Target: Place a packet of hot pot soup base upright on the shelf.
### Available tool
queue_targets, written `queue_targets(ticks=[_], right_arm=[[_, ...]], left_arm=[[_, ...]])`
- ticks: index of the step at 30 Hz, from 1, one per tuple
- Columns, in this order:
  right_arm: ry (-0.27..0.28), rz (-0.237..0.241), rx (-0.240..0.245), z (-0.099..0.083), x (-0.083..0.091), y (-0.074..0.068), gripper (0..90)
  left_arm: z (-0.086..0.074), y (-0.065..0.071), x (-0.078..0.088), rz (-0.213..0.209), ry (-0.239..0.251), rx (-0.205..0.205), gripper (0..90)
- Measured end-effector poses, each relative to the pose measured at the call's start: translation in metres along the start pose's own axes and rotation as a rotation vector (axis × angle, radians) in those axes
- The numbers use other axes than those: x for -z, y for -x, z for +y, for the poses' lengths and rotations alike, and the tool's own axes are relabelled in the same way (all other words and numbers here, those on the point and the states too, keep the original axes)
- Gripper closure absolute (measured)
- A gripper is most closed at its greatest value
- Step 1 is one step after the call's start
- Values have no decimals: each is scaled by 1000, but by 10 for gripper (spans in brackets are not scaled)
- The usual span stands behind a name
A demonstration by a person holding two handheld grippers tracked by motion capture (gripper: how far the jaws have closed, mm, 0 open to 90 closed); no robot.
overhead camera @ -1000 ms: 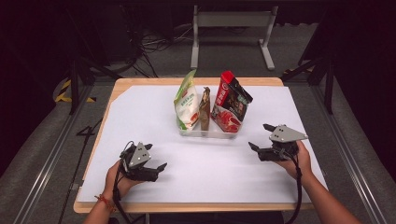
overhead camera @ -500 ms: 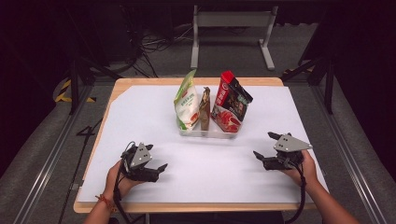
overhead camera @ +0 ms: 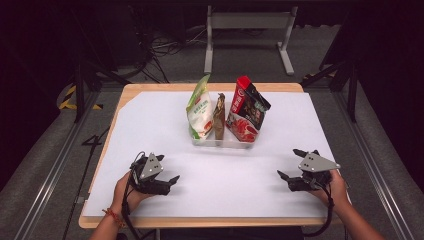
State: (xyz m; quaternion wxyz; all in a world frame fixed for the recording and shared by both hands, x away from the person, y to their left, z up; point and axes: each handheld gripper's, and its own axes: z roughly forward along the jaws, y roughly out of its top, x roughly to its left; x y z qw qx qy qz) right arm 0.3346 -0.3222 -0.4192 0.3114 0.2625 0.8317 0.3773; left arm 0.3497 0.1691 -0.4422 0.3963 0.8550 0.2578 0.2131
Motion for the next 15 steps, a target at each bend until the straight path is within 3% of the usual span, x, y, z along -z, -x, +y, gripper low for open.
queue_targets(ticks=[5,15], right_arm=[[-3,-9,-1,-8,6,0,141],[-9,-25,-50,-26,19,4,146]], left_arm=[[0,0,0,2,-3,-1,148],[1,1,-1,-1,-6,-6,148]])
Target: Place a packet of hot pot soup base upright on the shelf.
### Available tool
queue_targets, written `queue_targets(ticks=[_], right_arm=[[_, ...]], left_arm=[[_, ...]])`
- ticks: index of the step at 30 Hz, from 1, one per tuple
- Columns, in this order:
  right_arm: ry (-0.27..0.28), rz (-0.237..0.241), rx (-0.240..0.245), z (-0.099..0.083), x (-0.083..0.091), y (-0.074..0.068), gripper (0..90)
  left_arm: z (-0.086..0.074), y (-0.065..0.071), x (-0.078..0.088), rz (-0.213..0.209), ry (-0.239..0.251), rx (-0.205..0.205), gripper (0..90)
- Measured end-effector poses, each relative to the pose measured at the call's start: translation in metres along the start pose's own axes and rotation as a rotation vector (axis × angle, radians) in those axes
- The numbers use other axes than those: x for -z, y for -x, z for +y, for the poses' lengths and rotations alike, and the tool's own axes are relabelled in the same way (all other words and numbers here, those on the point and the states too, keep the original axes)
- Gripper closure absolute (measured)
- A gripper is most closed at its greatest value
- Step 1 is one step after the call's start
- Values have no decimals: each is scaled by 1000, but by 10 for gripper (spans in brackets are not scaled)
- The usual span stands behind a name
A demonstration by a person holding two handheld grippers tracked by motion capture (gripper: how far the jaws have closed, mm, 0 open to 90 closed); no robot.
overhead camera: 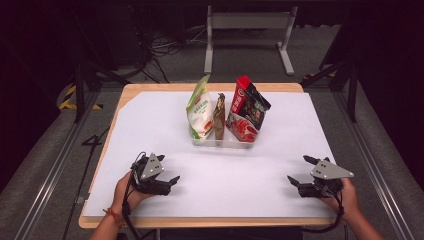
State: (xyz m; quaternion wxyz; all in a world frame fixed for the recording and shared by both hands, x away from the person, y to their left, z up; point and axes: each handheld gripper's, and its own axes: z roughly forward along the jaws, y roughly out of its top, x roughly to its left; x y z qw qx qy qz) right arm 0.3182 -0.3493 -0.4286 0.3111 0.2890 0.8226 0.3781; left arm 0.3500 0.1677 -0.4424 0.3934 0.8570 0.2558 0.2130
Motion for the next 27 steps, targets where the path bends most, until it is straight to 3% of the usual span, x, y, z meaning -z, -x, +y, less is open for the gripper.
queue_targets(ticks=[18,27], right_arm=[[26,-39,-82,-23,24,10,148],[41,-50,-72,-23,27,11,150]], left_arm=[[1,-1,1,0,7,6,148],[1,-1,0,6,6,6,148]])
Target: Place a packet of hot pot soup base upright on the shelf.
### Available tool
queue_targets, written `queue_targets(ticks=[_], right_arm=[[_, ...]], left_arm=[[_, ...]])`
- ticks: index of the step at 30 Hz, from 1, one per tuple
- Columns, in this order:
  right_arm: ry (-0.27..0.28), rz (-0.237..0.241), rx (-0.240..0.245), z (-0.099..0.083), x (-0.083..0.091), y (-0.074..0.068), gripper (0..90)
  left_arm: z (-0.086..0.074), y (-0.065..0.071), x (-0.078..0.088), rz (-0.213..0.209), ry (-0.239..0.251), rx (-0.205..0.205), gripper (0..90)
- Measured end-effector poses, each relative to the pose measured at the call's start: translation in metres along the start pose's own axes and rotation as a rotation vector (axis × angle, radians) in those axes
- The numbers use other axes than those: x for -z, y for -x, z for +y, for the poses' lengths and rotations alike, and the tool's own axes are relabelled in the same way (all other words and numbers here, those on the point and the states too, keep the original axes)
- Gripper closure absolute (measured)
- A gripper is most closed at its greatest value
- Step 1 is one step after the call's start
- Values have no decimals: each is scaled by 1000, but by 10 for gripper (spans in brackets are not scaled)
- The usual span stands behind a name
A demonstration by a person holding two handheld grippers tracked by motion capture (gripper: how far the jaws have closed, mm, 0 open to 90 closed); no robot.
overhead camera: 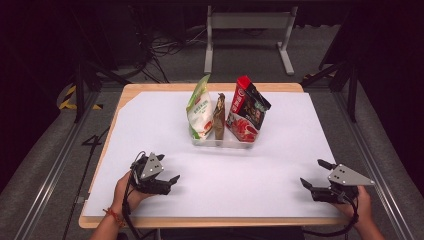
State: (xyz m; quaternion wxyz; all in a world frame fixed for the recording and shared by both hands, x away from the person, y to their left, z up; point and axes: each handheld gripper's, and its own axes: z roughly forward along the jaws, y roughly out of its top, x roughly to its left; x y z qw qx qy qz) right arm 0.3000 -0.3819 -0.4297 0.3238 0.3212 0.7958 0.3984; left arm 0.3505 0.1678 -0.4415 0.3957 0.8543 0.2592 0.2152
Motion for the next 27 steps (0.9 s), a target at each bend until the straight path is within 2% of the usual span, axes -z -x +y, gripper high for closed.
queue_targets(ticks=[11,14,21,27], right_arm=[[-2,-1,18,1,0,-4,151],[18,6,-5,3,2,-4,156],[-7,15,15,2,-3,-7,160],[-3,6,21,3,-2,-7,159]], left_arm=[[0,1,2,-2,7,-12,148],[1,2,3,-4,11,-17,148],[1,0,3,2,9,-14,148],[1,1,3,5,3,-21,148]])
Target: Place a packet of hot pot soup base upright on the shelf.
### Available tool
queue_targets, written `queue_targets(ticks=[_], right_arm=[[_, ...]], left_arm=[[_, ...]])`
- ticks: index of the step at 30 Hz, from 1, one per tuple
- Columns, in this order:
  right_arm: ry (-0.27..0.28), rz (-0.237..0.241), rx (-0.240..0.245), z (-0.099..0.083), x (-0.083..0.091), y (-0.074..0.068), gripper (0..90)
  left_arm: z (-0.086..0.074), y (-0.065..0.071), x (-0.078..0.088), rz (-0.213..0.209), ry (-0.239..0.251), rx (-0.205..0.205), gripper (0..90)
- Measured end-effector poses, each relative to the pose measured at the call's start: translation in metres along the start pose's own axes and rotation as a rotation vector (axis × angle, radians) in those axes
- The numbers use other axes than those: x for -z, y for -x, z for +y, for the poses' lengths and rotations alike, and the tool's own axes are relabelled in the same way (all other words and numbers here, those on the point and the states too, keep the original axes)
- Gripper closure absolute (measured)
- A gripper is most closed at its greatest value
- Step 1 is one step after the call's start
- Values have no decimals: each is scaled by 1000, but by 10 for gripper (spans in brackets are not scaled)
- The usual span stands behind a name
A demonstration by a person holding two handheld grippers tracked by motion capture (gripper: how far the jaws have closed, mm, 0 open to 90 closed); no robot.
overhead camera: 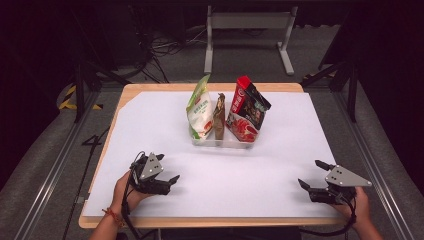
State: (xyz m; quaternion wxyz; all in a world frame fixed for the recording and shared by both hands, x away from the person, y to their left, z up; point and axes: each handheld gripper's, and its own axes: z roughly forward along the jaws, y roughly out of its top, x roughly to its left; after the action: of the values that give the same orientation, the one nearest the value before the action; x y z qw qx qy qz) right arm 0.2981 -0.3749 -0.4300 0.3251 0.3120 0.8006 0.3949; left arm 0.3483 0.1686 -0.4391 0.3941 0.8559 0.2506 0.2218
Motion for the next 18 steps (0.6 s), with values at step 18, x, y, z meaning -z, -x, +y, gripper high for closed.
queue_targets(ticks=[18], right_arm=[[-12,-7,12,-1,-3,0,161]], left_arm=[[0,-1,0,1,2,-1,148]])
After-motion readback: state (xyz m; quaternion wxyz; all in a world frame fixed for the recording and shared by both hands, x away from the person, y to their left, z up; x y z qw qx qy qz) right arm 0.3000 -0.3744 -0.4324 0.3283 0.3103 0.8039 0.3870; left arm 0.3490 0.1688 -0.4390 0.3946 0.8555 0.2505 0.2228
